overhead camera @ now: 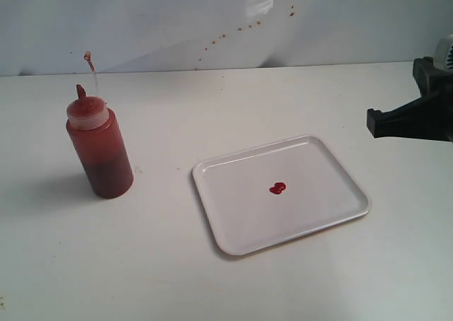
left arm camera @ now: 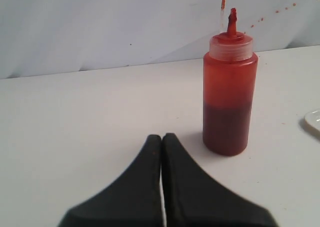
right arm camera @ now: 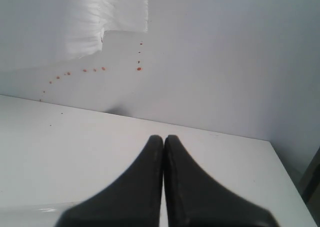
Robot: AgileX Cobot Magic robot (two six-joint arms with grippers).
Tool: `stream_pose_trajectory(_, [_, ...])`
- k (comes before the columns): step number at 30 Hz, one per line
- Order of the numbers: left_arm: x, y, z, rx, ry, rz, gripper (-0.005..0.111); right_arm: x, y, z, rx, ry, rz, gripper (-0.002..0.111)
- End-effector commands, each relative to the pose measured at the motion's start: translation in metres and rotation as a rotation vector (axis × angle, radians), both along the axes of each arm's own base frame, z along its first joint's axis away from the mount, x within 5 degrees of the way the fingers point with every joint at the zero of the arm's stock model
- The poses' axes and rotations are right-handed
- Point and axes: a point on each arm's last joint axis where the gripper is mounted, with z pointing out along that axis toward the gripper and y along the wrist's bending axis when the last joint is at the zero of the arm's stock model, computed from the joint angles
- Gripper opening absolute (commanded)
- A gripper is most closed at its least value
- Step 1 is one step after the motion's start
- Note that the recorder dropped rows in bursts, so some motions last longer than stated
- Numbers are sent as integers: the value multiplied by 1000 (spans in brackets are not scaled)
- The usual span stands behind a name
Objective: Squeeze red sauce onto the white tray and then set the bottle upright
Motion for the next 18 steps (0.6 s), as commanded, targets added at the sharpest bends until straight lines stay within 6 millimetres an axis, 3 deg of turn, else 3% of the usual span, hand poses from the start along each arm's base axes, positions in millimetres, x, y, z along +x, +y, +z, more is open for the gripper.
stream_pose_trajectory(1, [0,1,-1,-19,1,25,0,-1,-3,0,5,-6,-16,0])
stream_pose_trajectory(18, [0,1,-1,-19,-8,17,0,-1,-3,0,3,-6,-15,0])
